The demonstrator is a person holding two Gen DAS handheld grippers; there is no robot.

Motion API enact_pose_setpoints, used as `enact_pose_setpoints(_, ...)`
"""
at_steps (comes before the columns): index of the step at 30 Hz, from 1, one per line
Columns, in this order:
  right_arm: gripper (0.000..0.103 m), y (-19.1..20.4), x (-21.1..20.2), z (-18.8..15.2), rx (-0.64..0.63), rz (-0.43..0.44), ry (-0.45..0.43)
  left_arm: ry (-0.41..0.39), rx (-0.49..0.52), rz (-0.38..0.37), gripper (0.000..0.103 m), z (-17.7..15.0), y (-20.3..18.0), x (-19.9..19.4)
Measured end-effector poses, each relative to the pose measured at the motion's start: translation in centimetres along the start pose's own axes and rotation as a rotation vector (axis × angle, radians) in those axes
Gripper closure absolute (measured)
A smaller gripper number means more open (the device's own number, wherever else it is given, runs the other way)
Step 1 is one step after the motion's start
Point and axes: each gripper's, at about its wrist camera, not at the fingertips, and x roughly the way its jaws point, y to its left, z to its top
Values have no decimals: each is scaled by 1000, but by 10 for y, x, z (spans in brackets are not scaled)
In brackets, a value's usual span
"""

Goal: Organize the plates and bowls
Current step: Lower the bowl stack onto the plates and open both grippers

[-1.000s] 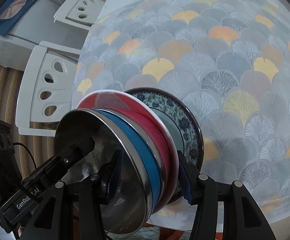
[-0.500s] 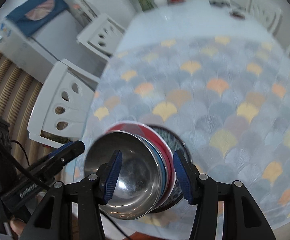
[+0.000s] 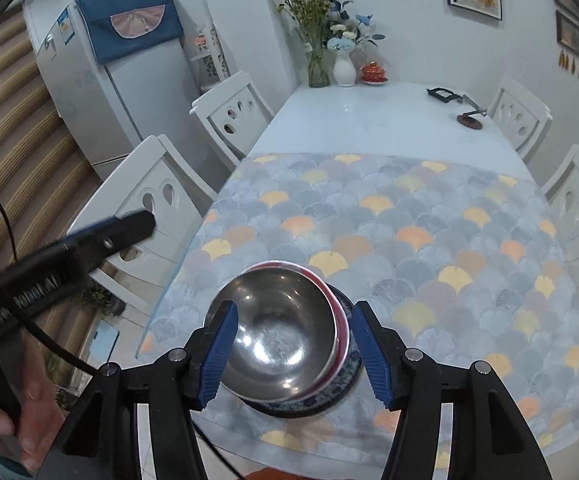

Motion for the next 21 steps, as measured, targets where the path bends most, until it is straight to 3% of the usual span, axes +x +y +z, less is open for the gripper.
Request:
enact_pose_setpoints(3,45,1,-1,-3,-11,-50,-1,8,10,42,58,-4,-2,0)
enact_pose_setpoints(6,45,0,1,-7,-17,-84,12,58,38,146,58,-7,-4,9)
enact_pose_setpoints(15,45,-8,6,-16,33,-93,51,142,11,191,54,-18,7,18)
enact_pose_setpoints(21,45,-11,8,-18,49,-98,65,131,21,195,54,-25,6,17)
